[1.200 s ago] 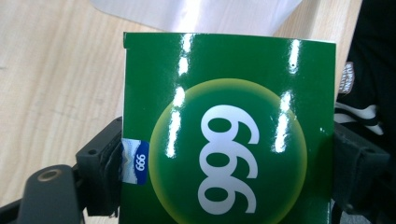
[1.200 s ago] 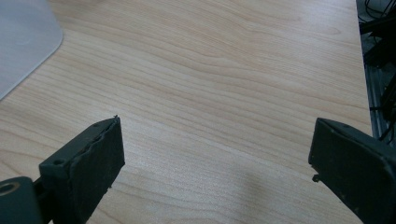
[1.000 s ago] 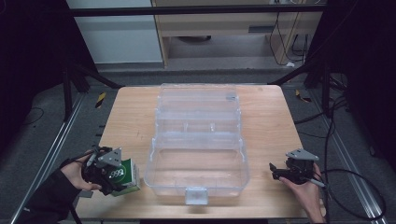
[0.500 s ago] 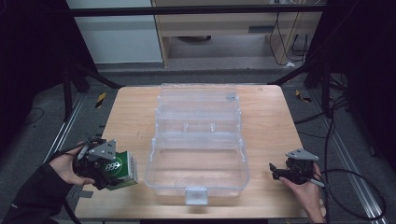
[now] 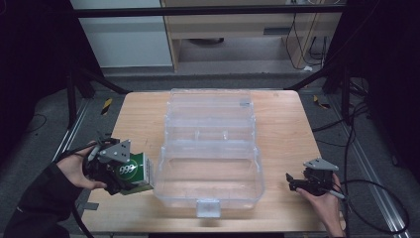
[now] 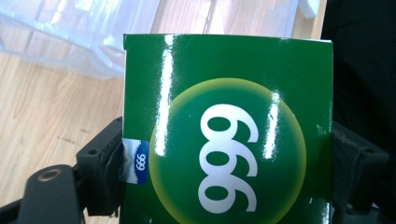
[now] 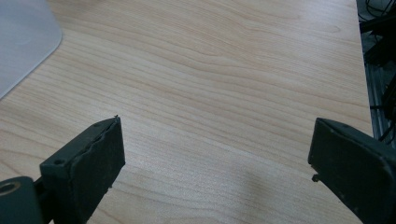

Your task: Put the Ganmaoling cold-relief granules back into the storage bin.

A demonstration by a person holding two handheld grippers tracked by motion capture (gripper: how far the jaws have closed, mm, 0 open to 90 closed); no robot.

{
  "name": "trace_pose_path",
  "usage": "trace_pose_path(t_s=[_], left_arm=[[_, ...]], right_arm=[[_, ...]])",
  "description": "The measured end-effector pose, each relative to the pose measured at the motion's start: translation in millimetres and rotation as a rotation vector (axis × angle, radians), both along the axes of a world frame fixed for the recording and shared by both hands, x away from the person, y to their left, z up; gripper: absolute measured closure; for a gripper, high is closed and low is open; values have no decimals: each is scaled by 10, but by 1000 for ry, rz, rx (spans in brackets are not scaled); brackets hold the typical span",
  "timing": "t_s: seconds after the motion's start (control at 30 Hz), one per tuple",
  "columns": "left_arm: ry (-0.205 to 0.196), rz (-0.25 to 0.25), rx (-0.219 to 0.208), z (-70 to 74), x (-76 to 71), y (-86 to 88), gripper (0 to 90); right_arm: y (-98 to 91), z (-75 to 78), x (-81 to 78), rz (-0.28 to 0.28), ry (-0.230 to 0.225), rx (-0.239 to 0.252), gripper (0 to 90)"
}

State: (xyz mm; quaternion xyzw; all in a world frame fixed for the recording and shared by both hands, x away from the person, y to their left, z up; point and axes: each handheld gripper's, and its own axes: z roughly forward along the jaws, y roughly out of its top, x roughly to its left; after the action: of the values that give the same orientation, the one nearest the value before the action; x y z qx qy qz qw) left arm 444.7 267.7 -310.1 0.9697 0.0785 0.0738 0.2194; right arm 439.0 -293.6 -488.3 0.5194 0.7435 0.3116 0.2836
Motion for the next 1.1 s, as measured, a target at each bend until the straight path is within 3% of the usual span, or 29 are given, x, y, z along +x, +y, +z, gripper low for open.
trace_pose_path(t_s=[0.9, 1.1], left_arm=[[-12, -109, -20, 67, 92, -618, 151], [-10, -132, 3, 38, 117, -749, 151]], right_arm=[[-20, 0, -4, -1, -2, 3, 41], [-23, -1, -3, -1, -1, 3, 41]])
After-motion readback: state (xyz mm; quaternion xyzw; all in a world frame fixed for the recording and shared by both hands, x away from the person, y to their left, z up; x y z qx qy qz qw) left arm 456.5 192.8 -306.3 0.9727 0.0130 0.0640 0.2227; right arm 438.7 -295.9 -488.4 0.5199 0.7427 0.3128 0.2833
